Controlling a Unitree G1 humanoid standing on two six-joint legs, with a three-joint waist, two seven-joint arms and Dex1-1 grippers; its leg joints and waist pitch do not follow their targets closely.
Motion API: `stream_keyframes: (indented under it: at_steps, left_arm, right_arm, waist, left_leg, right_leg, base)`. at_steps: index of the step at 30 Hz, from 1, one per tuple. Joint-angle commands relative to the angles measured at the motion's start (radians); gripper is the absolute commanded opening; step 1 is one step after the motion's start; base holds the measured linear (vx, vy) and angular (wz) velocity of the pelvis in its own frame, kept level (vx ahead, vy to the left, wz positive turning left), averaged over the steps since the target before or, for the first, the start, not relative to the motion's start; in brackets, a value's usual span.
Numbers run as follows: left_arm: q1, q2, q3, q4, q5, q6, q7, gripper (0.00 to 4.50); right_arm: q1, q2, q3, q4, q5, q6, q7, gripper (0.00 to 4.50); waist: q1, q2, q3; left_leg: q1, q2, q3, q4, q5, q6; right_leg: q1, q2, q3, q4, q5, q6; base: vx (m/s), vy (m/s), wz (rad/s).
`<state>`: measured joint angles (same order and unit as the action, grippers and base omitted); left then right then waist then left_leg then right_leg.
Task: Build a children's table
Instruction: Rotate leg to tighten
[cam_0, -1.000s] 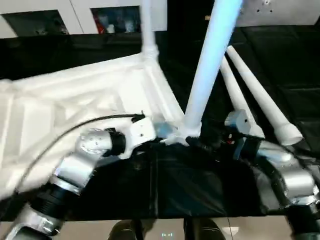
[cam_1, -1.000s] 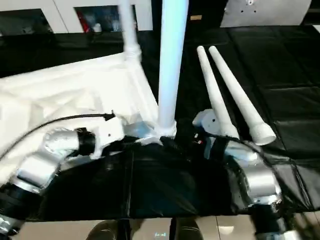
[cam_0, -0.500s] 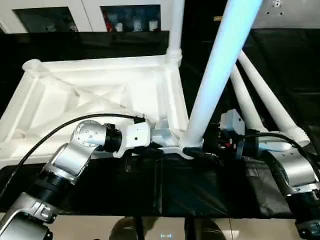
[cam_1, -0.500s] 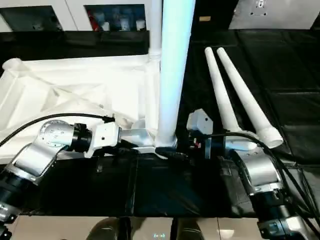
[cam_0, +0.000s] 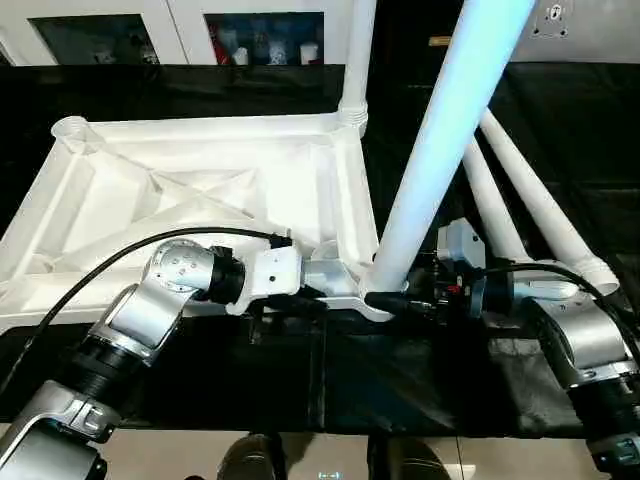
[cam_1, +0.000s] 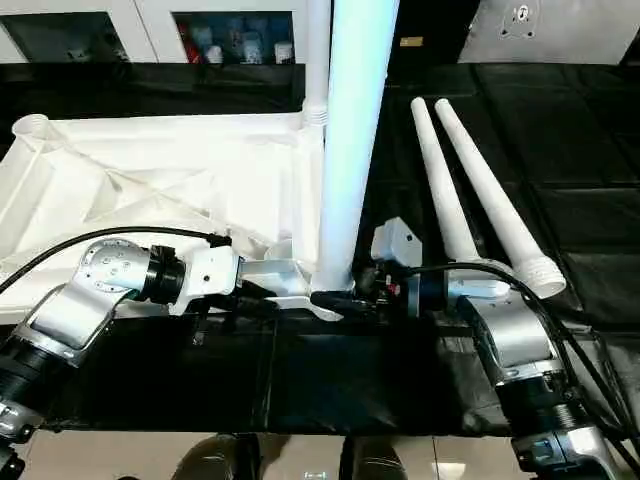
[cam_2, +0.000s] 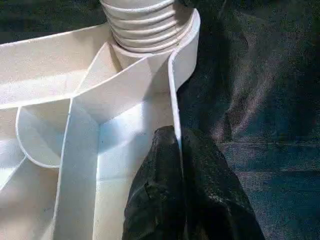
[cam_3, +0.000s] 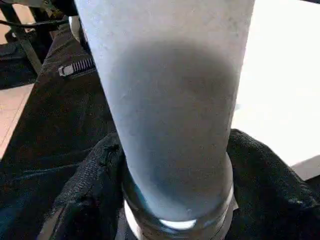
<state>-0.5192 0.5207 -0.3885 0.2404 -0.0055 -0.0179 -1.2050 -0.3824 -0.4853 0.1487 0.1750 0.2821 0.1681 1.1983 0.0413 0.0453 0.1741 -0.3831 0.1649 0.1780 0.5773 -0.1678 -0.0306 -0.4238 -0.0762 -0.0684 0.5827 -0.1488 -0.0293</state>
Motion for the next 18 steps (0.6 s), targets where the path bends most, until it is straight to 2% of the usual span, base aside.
stream_keyframes:
  at_steps: [1, 2, 3, 4, 5, 6, 7, 8, 9, 11, 12, 13, 15, 17, 18]
  left_arm:
    - [0.03, -0.005, -0.025, -0.019, 0.026, 0.069, 0.018, 0.0]
    - [0.03, -0.005, -0.025, -0.019, 0.026, 0.069, 0.018, 0.0]
    - [0.04, -0.027, -0.004, -0.058, 0.012, 0.139, 0.059, 0.0]
    - [0.042, -0.033, 0.0, -0.068, 0.01, 0.158, 0.071, 0.0]
    - [0.043, -0.037, 0.003, -0.076, 0.01, 0.172, 0.081, 0.0]
    - [0.044, -0.039, 0.004, -0.08, 0.01, 0.18, 0.086, 0.0]
    - [0.044, -0.087, 0.026, -0.121, 0.017, 0.272, 0.175, 0.0]
    - [0.044, -0.096, 0.03, -0.126, 0.019, 0.286, 0.191, 0.0]
    - [0.04, -0.133, 0.043, -0.146, 0.027, 0.342, 0.252, 0.0]
    - [0.028, -0.209, 0.064, -0.17, 0.059, 0.436, 0.374, 0.0]
    - [0.019, -0.25, 0.076, -0.174, 0.075, 0.475, 0.434, 0.0]
    - [0.018, -0.261, 0.08, -0.176, 0.077, 0.486, 0.447, 0.0]
    - [0.004, -0.364, 0.11, -0.195, 0.09, 0.571, 0.573, 0.0]
    - [-0.001, -0.393, 0.111, -0.193, 0.103, 0.578, 0.611, 0.0]
    - [-0.013, -0.45, 0.106, -0.193, 0.135, 0.593, 0.684, 0.0]
  right_arm:
    - [0.044, 0.036, 0.024, -0.048, 0.023, 0.062, -0.04, 2.68]
    - [0.044, 0.036, 0.024, -0.048, 0.023, 0.062, -0.04, 2.67]
    - [0.068, 0.075, 0.022, -0.073, 0.021, 0.095, -0.111, 2.67]
    - [0.075, 0.085, 0.022, -0.08, 0.02, 0.102, -0.128, 2.67]
    - [0.079, 0.093, 0.023, -0.085, 0.019, 0.108, -0.141, 2.67]
    - [0.082, 0.096, 0.023, -0.088, 0.019, 0.111, -0.148, 2.67]
    - [0.102, 0.174, 0.024, -0.106, -0.015, 0.136, -0.283, 2.67]
    - [0.105, 0.186, 0.023, -0.109, -0.02, 0.14, -0.304, 2.67]
    - [0.111, 0.24, 0.018, -0.112, -0.04, 0.158, -0.396, 2.67]
    - [0.114, 0.332, 0.004, -0.107, -0.072, 0.175, -0.542, 2.67]
    - [0.11, 0.369, -0.001, -0.095, -0.094, 0.17, -0.605, 2.67]
    - [0.11, 0.378, -0.002, -0.093, -0.099, 0.172, -0.62, 2.67]
    - [0.105, 0.471, -0.023, -0.074, -0.116, 0.186, -0.761, 2.67]
    - [0.099, 0.498, -0.033, -0.06, -0.119, 0.183, -0.801, 2.67]
    - [0.079, 0.553, -0.06, -0.023, -0.134, 0.172, -0.89, 2.67]
  waist:
    - [0.001, -0.013, -0.096]
    - [0.0, -0.013, -0.095]
    - [0.0, -0.01, -0.095]
    - [-0.001, -0.012, -0.093]
    - [-0.004, -0.012, -0.087]
    - [-0.006, -0.013, -0.084]
    - [-0.008, -0.006, -0.077]
    - [-0.012, -0.007, -0.074]
    - [-0.016, -0.007, -0.07]
    - [-0.026, -0.009, -0.069]
    - [-0.033, -0.007, -0.069]
    - [-0.039, -0.01, -0.068]
    - [-0.046, -0.009, -0.067]
    - [-0.047, -0.01, -0.069]
    - [-0.052, -0.008, -0.063]
  left_leg:
    - [0.014, 0.061, -0.016, -0.055, -0.114, 0.133]
    - [0.013, 0.062, -0.016, -0.055, -0.114, 0.132]
    - [0.014, 0.062, -0.016, -0.057, -0.124, 0.126]
    - [0.014, 0.062, -0.018, -0.059, -0.143, 0.113]
    - [0.017, 0.059, -0.019, -0.063, -0.197, 0.094]
    - [0.018, 0.058, -0.019, -0.064, -0.218, 0.082]
    - [0.021, 0.059, -0.023, -0.068, -0.253, 0.058]
    - [0.021, 0.061, -0.022, -0.071, -0.267, 0.043]
    - [0.025, 0.055, -0.028, -0.073, -0.312, 0.02]
    - [0.025, 0.052, -0.035, -0.076, -0.339, -0.004]
    - [0.027, 0.051, -0.037, -0.076, -0.355, -0.008]
    - [0.032, 0.048, -0.037, -0.074, -0.375, -0.006]
    - [0.032, 0.045, -0.037, -0.073, -0.385, 0.0]
    - [0.032, 0.044, -0.038, -0.072, -0.383, 0.006]
    - [0.03, 0.043, -0.037, -0.075, -0.394, 0.012]
  right_leg:
    - [0.064, -0.071, 0.054, -0.051, -0.197, -0.274]
    - [0.064, -0.071, 0.054, -0.049, -0.198, -0.275]
    - [0.063, -0.071, 0.054, -0.053, -0.213, -0.272]
    - [0.062, -0.071, 0.053, -0.057, -0.246, -0.265]
    - [0.059, -0.072, 0.051, -0.067, -0.332, -0.244]
    - [0.059, -0.072, 0.051, -0.071, -0.372, -0.23]
    - [0.056, -0.073, 0.052, -0.076, -0.444, -0.206]
    - [0.054, -0.072, 0.053, -0.077, -0.465, -0.199]
    - [0.053, -0.074, 0.048, -0.085, -0.545, -0.172]
    - [0.052, -0.077, 0.045, -0.094, -0.617, -0.13]
    - [0.049, -0.076, 0.042, -0.102, -0.637, -0.114]
    - [0.043, -0.073, 0.04, -0.109, -0.655, -0.101]
    - [0.04, -0.074, 0.039, -0.115, -0.666, -0.092]
    - [0.039, -0.073, 0.037, -0.118, -0.662, -0.086]
    - [0.034, -0.07, 0.035, -0.123, -0.663, -0.075]
  base:
    - [0.0, 0.0, 0.0]
    - [0.0, 0.0, 0.0]
    - [0.0, 0.0, 0.0]
    - [0.0, 0.0, 0.0]
    - [0.0, 0.0, 0.0]
    - [0.0, 0.0, 0.0]
    - [0.0, 0.0, 0.0]
    - [0.0, 0.0, 0.0]
    - [0.0, 0.0, 0.0]
    - [0.0, 0.0, 0.0]
    - [0.0, 0.0, 0.0]
    - [0.0, 0.0, 0.0]
    - [0.0, 0.0, 0.0]
    - [0.0, 0.0, 0.0]
    - [0.0, 0.0, 0.0]
